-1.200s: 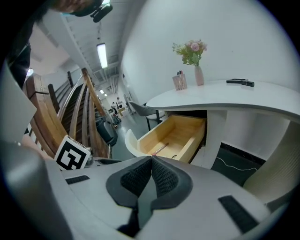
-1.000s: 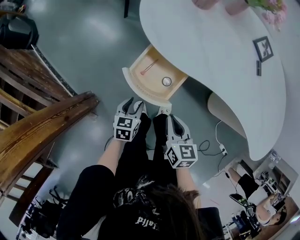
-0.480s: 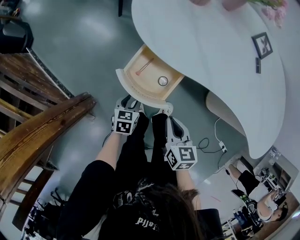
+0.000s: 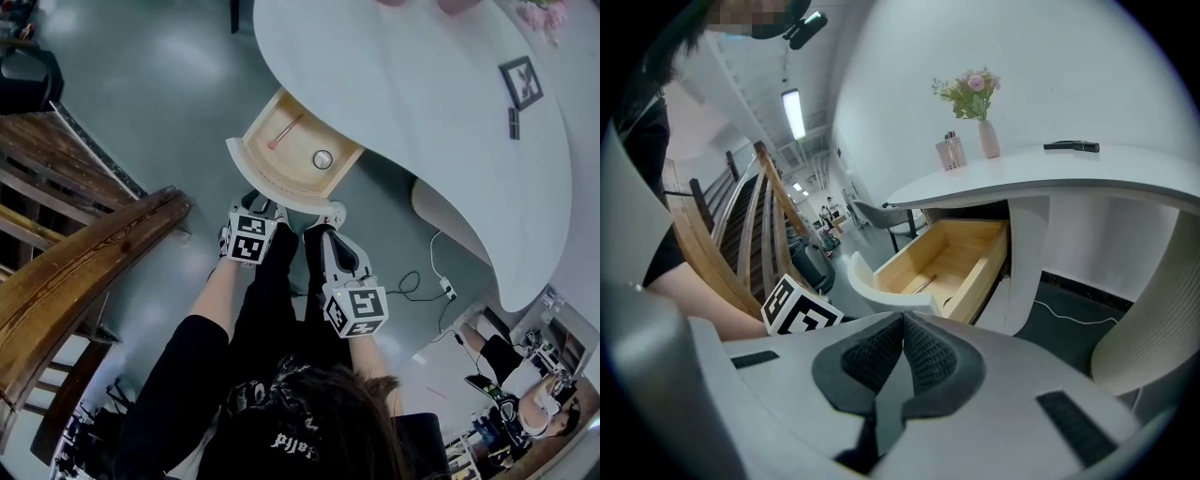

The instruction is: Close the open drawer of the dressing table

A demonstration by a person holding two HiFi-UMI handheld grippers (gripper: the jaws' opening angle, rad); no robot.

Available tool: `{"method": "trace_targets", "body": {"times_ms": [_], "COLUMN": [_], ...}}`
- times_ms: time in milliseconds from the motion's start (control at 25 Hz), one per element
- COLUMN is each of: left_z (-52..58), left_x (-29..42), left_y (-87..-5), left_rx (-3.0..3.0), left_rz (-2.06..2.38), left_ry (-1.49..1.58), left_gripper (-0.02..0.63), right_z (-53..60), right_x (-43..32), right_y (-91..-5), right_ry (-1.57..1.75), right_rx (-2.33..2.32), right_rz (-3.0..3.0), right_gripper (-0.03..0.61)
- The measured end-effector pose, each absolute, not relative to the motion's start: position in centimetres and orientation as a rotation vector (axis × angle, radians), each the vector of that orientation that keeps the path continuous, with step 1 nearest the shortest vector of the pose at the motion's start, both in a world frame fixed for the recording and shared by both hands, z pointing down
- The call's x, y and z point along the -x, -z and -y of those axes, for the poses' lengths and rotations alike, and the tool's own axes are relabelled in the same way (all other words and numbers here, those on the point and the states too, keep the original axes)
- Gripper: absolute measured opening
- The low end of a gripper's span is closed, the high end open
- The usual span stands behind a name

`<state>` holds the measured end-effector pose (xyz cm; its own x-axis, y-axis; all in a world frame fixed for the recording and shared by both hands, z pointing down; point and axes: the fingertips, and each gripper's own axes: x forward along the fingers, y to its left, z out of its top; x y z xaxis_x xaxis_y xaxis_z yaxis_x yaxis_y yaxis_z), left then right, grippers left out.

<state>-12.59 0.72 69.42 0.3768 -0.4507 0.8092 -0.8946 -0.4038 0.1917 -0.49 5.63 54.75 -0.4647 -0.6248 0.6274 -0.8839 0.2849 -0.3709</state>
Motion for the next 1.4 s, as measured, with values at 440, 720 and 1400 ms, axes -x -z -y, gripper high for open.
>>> {"method": "trace_targets", "body": {"times_ms": [440, 720, 1400], "left_z": [-0.9, -0.7, 1.1], "left_x": [12.6, 12.5, 11.4], "left_y": [-69.2, -69.2, -68.9], "left_rx": [-1.987, -1.966, -1.968], "left_rz": [1.134, 1.138, 1.107], "left_ry": [-0.894, -0.888, -0.886], "left_gripper": [0.129, 0.127, 0.124], "right_z": [-6.2, -5.9, -4.8], "right_x": [0.3, 0.0, -1.4], "right_y": [-54.9, -55.0, -55.1], "right_ry": [-0.953, -0.954, -0.974], "right_rx": [-1.325, -1.341, -1.395], "right_rz": [2.185, 2.173, 2.152], "right_gripper": [0.026, 0.026, 0.026]}}
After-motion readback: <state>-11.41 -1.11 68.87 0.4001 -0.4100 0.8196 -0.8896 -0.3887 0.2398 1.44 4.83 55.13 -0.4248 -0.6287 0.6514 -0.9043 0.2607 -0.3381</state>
